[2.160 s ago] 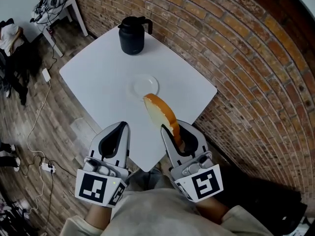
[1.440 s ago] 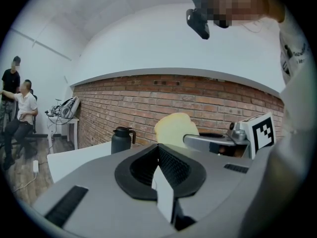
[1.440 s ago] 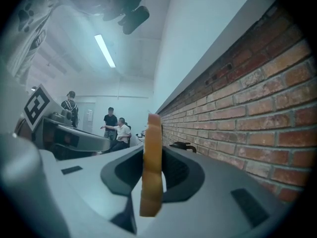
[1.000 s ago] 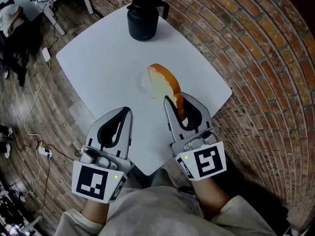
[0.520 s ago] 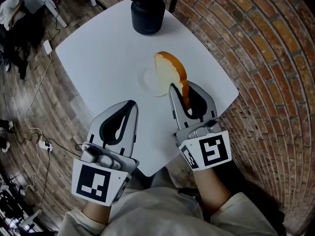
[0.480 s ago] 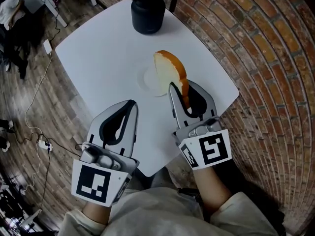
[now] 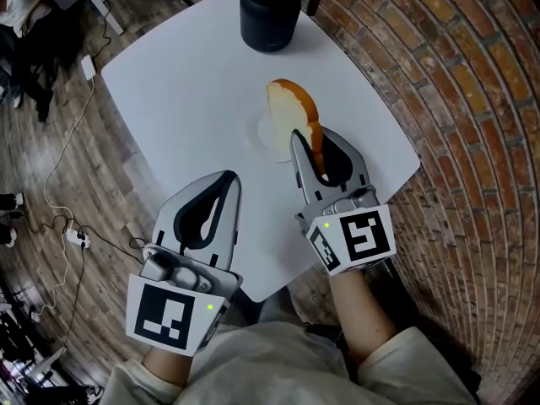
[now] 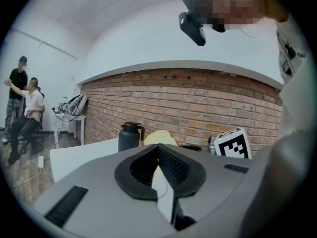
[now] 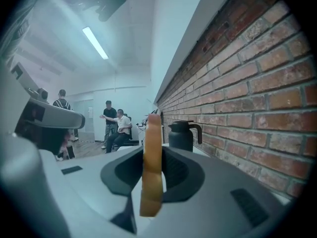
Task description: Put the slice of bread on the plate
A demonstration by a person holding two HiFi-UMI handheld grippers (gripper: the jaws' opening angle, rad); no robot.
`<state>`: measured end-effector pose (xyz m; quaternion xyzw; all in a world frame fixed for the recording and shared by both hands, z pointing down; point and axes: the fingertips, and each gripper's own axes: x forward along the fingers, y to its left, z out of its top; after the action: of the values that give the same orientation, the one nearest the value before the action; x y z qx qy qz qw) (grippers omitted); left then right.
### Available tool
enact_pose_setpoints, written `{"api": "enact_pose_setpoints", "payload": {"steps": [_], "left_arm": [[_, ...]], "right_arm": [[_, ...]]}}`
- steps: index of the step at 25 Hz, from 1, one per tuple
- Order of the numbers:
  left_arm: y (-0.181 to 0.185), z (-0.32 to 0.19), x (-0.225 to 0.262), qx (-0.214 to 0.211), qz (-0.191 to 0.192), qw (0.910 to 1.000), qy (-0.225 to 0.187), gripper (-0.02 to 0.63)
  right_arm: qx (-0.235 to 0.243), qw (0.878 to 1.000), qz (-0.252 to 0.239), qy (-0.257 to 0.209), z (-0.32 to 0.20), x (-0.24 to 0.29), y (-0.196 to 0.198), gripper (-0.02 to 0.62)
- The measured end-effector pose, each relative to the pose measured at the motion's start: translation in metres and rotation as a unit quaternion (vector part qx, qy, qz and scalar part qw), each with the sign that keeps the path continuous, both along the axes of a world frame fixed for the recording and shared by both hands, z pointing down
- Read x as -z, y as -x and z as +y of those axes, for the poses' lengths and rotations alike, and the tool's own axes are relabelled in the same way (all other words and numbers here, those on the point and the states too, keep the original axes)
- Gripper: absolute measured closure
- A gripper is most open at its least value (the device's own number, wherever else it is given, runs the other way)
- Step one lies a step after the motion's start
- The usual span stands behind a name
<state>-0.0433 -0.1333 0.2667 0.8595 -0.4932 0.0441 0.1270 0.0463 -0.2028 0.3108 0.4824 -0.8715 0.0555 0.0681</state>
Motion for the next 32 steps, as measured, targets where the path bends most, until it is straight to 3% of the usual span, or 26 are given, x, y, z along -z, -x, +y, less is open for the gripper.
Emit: {"api": "enact_pose_setpoints", "payload": {"steps": [18,21,32], "left_arm": [[0.002,-0.015,-0.017,0.003,0.001,1.0000,0.003,0.595],[0.003,-0.016,-0.033,-0.003,-0.012,0.9996,0.026,0.595],[-0.002,-0.036,-0.062,-0.017,-0.016,0.9986,0.048,0.595]], "right_arm": [[-0.011,0.998,0.002,0.056,-0.018,-0.055,0.007,0.505],[-0.011,0.998,0.001,0.061,-0.022,-0.062,0.009,0.505],[-0.012,0.997,-0.008,0.082,-0.026,-0.082,0.016,0.503]]}}
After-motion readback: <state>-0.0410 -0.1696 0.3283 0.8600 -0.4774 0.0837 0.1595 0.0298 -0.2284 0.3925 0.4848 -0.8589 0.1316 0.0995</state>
